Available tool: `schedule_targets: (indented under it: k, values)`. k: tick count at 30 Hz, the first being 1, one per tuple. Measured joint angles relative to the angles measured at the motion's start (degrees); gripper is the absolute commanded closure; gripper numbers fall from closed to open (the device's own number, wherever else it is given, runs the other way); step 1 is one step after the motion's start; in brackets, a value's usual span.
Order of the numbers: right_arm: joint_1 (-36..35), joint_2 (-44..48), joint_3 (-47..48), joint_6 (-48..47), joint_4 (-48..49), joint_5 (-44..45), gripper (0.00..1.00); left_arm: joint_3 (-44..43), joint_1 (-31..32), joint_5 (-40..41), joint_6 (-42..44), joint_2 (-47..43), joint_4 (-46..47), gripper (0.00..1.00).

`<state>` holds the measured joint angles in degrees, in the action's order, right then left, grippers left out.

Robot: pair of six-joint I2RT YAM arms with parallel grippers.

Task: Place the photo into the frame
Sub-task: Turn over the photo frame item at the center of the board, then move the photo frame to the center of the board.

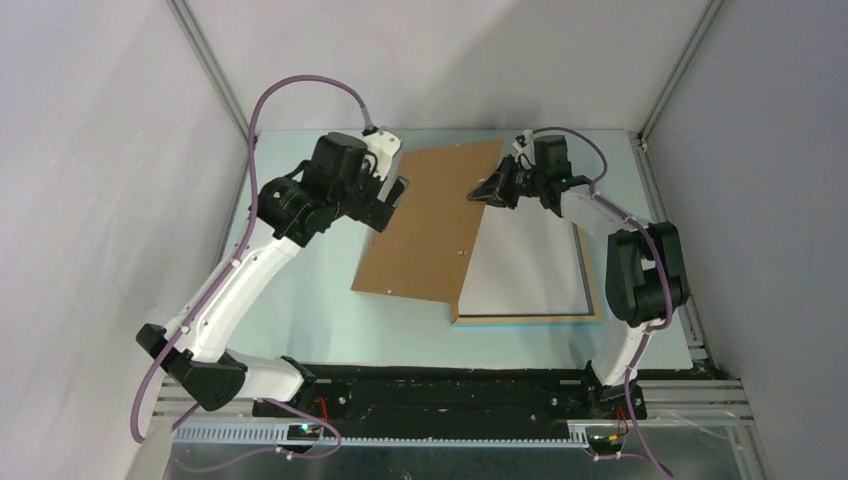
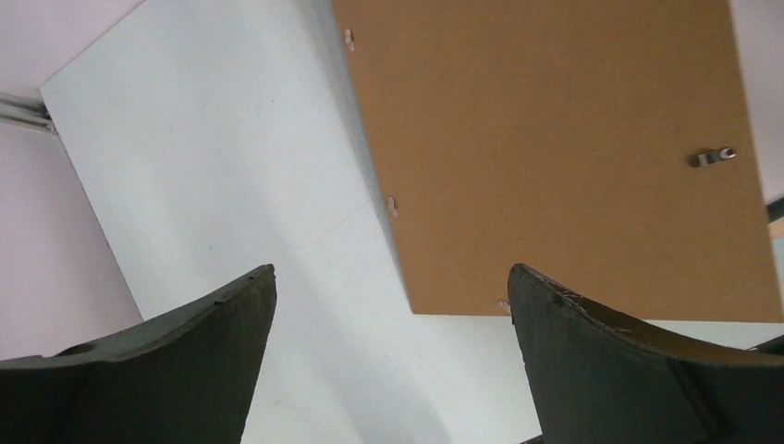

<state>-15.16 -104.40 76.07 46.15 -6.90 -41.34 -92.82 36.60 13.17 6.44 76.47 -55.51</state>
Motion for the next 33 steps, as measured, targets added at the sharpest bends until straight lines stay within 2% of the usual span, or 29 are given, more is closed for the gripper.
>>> schedule_targets:
  k: [12, 18, 26, 33]
  values:
    - [7.8, 2.5, -6.5, -0.3, 10.3, -13.5, 1.00, 3.6, -6.1, -5.0, 0.2, 2.9, 4.7, 0.01]
    - [11.6, 2.8, -11.2, -1.2, 11.0, -19.6, 1.00, 3.6, -7.6, -6.0, 0.2, 4.9, 6.1, 0.01]
    - [18.5, 7.0, -11.9, -9.8, 1.7, -25.4, 1.00, 4.0, -8.7, -8.0, 0.2, 5.8, 7.5, 0.01]
    - [29.2, 9.9, -11.2, -25.3, -14.0, -28.7, 1.00, 4.7, -9.0, -10.4, -0.6, 8.0, 9.4, 0.03]
